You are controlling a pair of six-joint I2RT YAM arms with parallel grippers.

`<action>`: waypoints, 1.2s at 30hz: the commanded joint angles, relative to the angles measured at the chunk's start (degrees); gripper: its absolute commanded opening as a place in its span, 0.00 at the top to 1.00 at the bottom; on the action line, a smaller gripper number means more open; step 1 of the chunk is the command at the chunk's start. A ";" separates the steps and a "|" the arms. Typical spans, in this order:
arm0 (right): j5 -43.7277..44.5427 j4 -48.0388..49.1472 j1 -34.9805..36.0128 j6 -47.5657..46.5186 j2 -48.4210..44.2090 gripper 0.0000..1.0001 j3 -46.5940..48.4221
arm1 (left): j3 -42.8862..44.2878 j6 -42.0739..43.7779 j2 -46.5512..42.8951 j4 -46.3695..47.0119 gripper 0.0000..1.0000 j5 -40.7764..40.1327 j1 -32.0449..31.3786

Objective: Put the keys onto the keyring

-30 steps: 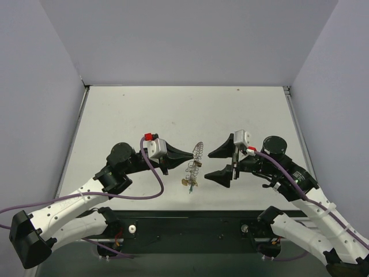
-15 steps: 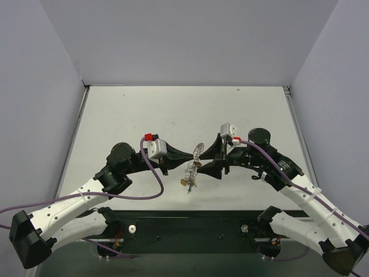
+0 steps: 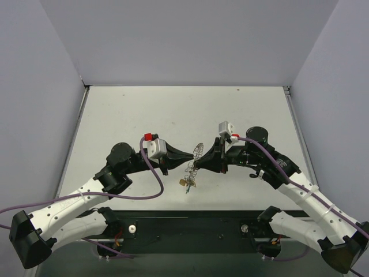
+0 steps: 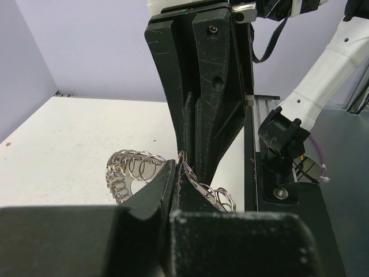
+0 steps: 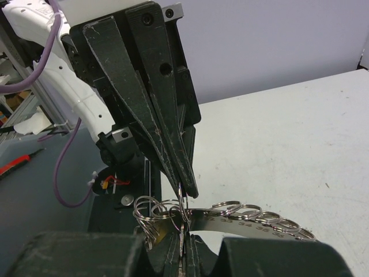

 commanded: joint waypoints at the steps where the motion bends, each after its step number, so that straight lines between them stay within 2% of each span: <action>1: -1.58 1.09 0.52 -1.32 -0.41 1.00 0.89 | 1.08 -1.67 -0.68 7.10 1.00 0.44 -0.05; 21: -6.50 1.26 0.52 -2.99 5.12 1.00 1.60 | 0.82 -8.18 2.05 16.68 1.00 6.86 -0.05; 24: -5.88 1.35 0.52 -3.07 4.69 0.85 1.60 | 0.64 -8.36 1.96 16.85 1.00 6.77 -0.05; 28: -3.34 0.56 0.52 -3.51 1.88 0.60 0.81 | 0.12 -7.84 1.35 16.42 1.00 5.89 -0.05; 31: 0.00 -1.99 0.43 -4.83 -1.64 0.46 0.28 | -0.15 -6.08 0.47 14.14 1.00 4.49 -0.05; 34: 2.72 -4.18 0.34 -6.15 -4.54 0.38 0.10 | -0.50 -4.50 -0.50 11.24 1.00 3.00 -0.05; 36: 3.87 -5.50 0.26 -7.02 -6.47 0.36 0.19 | -0.76 -4.14 -1.20 10.35 1.00 2.21 -0.05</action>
